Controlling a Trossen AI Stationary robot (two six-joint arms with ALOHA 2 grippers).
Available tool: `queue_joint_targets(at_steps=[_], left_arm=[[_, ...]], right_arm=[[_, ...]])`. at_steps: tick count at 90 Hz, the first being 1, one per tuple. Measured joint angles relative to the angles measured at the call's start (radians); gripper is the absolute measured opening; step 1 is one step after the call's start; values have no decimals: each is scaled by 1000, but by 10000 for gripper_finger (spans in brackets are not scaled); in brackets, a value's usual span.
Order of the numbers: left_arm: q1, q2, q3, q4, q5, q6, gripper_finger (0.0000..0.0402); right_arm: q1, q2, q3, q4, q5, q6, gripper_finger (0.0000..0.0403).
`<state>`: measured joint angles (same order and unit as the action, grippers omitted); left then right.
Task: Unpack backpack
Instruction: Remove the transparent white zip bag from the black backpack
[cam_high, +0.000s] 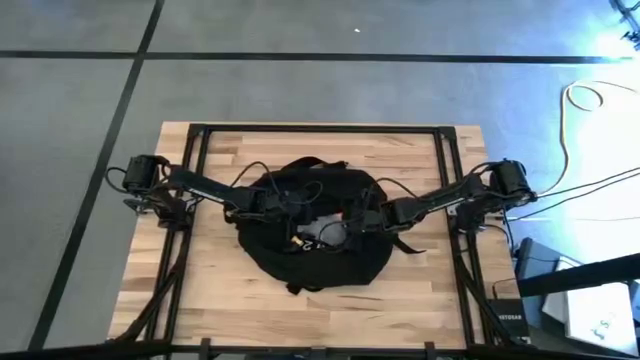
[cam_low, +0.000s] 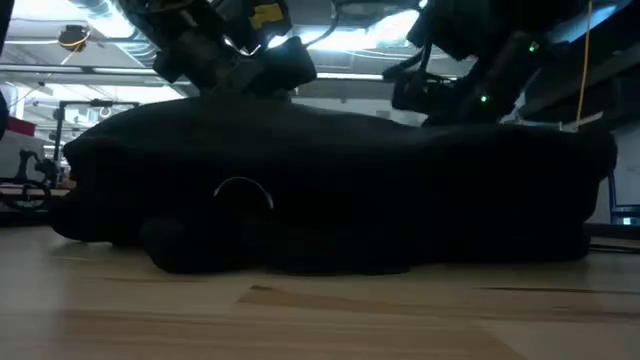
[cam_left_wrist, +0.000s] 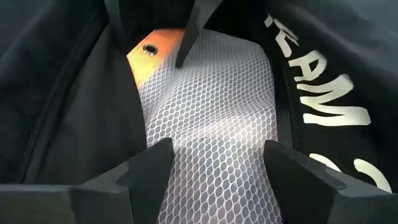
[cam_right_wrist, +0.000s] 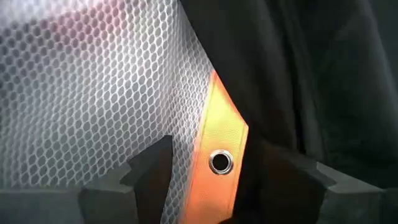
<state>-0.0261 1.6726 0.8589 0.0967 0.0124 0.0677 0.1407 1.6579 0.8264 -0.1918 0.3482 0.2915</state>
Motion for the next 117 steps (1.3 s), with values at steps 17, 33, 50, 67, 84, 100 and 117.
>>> queue_joint_targets(at_steps=[17,33,50,67,84,100,117], left_arm=[[0,0,0,0,2,-4,239],[0,0,0,-3,-1,-6,239],[0,0,0,-3,-1,-7,239],[-1,0,0,-5,0,-11,239],[-1,0,0,-7,2,-11,239],[-2,0,0,-7,7,-8,239],[-2,0,0,-7,6,-10,239]], right_arm=[[-56,70,3,38,-106,1,216],[-75,88,4,39,-118,-5,216],[-77,69,0,48,-154,-30,207],[-76,-4,-5,41,-191,-64,200],[-39,-40,-5,94,-264,-139,200],[12,-43,-3,107,-345,-177,200],[1,-43,-17,108,-300,-169,200]])
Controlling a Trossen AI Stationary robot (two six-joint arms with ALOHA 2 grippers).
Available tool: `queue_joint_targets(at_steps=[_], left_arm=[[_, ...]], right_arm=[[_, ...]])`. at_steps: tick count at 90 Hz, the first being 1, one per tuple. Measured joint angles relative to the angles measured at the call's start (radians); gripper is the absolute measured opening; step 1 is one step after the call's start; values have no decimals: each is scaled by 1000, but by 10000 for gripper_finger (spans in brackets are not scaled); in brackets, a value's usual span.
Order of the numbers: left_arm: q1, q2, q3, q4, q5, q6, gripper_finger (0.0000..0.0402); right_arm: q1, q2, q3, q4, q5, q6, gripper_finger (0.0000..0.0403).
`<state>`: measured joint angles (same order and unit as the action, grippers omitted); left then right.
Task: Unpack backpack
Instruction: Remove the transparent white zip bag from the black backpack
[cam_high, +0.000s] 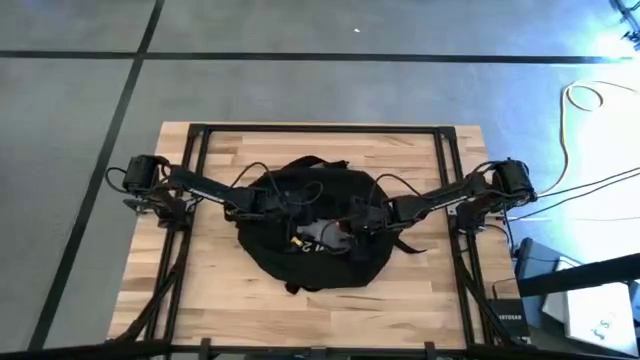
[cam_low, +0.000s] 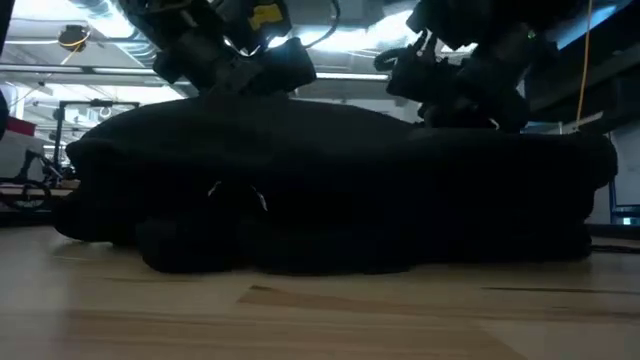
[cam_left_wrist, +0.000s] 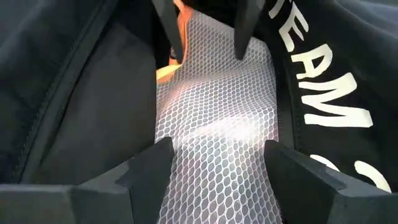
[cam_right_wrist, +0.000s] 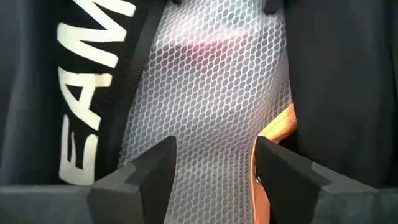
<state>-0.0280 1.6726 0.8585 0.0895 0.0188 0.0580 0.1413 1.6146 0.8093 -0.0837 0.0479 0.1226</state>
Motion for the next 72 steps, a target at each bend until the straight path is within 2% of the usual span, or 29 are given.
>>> queue_joint_targets(at_steps=[21,46,60,72], left_arm=[[0,0,0,1,-1,-2,239],[0,0,0,2,-5,-4,239],[1,0,0,3,-9,-6,239],[1,0,0,4,-8,-6,239]], right_arm=[[-7,0,-27,4,-82,0,200],[-49,0,-35,-74,101,57,200],[-64,0,-35,-44,114,85,200],[-63,0,-35,-19,43,74,200]])
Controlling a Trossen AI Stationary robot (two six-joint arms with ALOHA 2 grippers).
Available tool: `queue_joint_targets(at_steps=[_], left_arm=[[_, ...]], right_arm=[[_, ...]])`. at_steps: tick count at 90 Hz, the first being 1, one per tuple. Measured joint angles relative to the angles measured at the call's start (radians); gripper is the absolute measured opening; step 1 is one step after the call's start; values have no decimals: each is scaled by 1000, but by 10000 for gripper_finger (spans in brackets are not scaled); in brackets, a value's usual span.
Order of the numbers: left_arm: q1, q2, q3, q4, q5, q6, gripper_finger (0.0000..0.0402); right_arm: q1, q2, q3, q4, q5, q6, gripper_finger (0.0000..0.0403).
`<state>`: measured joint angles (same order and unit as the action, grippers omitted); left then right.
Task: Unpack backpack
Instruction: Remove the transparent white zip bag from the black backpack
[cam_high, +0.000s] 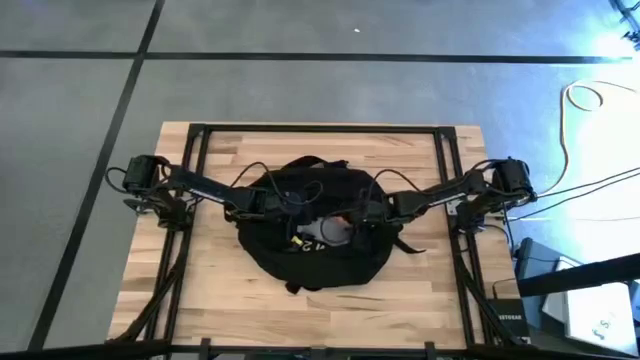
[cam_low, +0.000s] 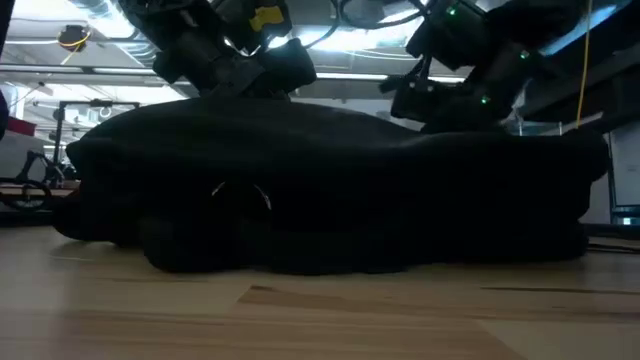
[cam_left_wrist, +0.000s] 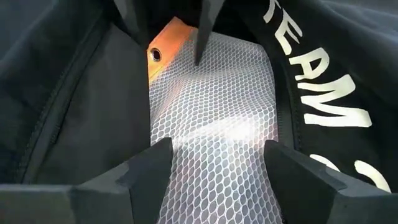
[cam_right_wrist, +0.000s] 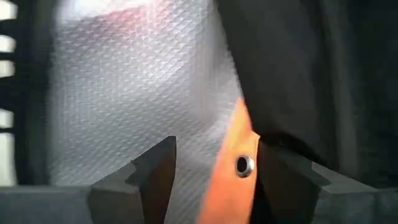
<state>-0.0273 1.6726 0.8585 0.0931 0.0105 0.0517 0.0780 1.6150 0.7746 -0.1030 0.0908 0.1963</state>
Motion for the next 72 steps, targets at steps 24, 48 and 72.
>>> queue_joint_targets(at_steps=[24,48,72], left_arm=[[0,0,0,1,2,0,239],[0,0,0,1,1,0,239],[0,0,0,0,1,0,239]], right_arm=[[-1,56,3,6,-62,-10,200],[-1,89,4,37,-59,-43,199],[-1,90,3,52,-41,-47,131]])
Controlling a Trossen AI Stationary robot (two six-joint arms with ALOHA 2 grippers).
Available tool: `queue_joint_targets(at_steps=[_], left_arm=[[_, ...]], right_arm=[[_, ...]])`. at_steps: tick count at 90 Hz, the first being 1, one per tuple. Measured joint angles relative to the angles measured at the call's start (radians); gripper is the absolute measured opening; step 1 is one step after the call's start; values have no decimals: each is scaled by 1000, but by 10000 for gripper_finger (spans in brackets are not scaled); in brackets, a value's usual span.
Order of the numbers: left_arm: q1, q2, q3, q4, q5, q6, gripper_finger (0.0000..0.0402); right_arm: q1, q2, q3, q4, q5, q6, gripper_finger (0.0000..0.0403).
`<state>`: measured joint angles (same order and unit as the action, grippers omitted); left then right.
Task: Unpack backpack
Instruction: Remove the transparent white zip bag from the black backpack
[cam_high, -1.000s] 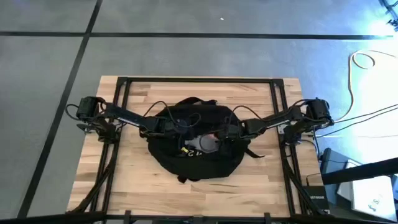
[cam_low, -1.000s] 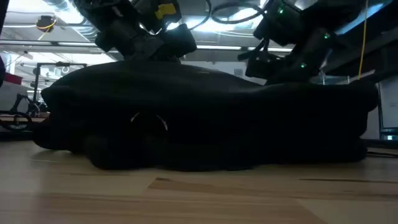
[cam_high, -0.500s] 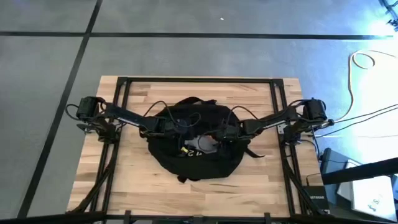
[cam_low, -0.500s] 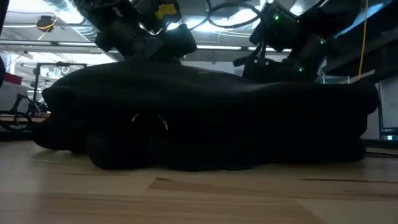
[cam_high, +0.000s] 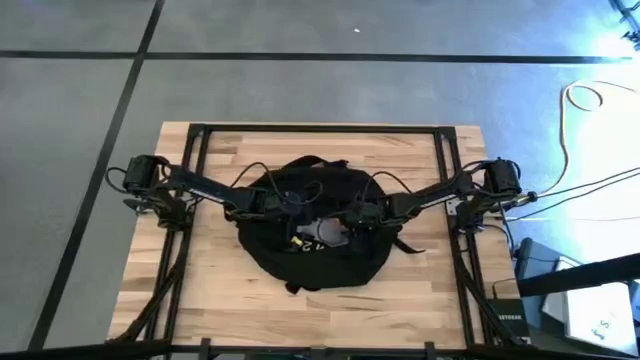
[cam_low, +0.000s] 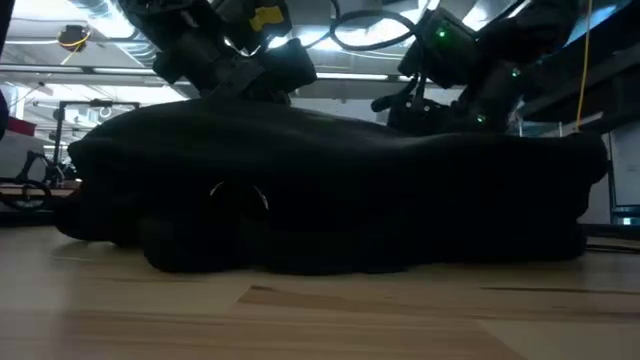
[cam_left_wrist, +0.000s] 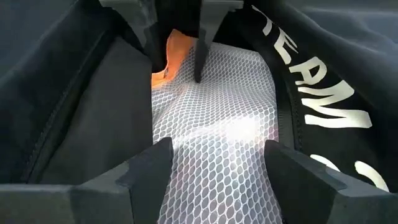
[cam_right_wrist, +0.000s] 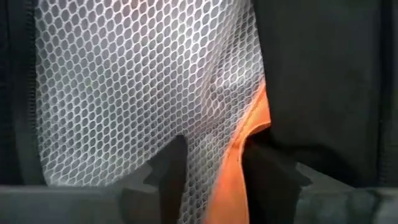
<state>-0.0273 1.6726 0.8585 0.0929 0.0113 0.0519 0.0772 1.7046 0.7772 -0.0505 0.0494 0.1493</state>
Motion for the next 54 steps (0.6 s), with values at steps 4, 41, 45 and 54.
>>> queue_joint_targets(at_steps=[4,41,45,54], left_arm=[[0,0,0,0,0,0,239],[-29,0,12,16,127,-71,239],[-43,0,14,16,114,-66,239],[-68,-1,31,15,112,-62,239]], right_arm=[[0,0,0,1,2,0,112],[-15,-45,-3,37,-25,-57,3],[-19,-59,-3,51,-36,-56,3],[-18,-91,-3,83,-35,-56,1]])
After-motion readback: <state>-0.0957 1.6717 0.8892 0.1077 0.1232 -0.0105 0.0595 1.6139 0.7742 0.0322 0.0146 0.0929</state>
